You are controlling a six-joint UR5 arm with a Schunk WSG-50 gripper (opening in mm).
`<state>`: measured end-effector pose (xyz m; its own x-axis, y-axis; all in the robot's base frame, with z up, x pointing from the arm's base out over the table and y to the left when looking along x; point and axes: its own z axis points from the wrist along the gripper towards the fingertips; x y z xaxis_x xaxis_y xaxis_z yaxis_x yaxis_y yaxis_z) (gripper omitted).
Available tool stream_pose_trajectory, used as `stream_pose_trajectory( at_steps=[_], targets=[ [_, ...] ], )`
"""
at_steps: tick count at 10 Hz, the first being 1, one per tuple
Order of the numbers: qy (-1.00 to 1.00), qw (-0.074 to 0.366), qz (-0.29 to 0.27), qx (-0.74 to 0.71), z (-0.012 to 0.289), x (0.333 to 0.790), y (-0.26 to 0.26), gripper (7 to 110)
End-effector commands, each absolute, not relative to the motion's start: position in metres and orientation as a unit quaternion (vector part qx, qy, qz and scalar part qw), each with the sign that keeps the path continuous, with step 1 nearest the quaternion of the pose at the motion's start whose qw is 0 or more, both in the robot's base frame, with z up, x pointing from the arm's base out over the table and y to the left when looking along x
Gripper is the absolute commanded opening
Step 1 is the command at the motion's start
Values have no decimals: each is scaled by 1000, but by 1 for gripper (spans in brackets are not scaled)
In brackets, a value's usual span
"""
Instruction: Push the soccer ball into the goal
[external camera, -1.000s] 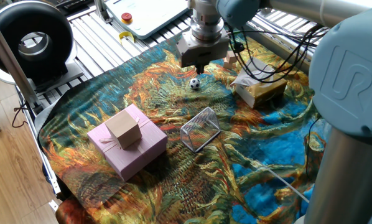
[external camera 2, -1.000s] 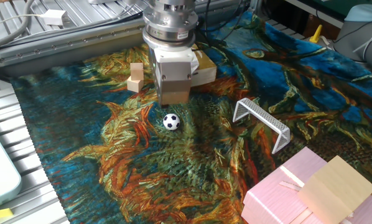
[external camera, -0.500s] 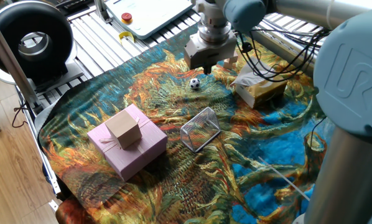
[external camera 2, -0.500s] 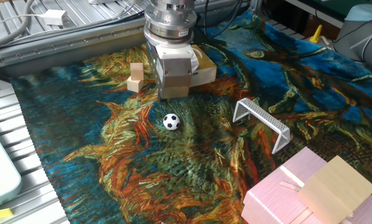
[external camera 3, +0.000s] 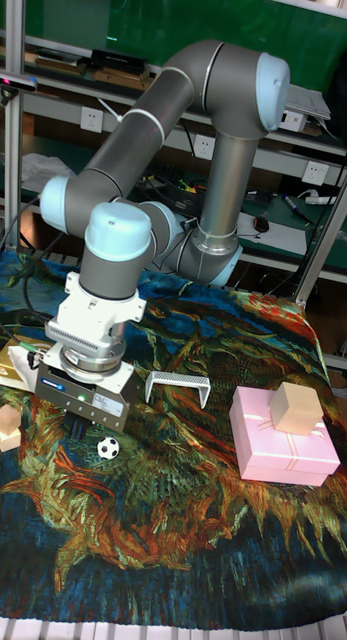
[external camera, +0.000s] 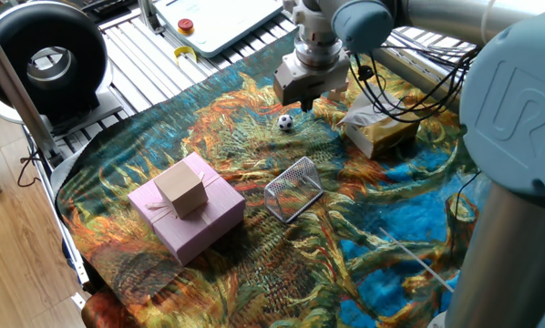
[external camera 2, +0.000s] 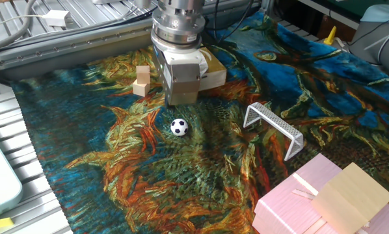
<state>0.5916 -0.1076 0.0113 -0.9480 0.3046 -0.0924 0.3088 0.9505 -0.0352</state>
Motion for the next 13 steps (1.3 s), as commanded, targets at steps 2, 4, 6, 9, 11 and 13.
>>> stream_pose_trajectory(
  at_steps=[2, 4, 6, 9, 11, 13],
  targets=[
    [984, 45, -21, 171, 9, 596, -90, 7],
    [984, 45, -19, 173, 10, 598, -86, 7],
    [983, 45, -18, 177, 9, 599, -80, 7],
    [982, 45, -18, 182, 8, 600, -70, 7],
    [981, 46, -17, 186, 9, 601, -62, 7],
    [981, 44, -17, 189, 10, 602, -56, 7]
  ],
)
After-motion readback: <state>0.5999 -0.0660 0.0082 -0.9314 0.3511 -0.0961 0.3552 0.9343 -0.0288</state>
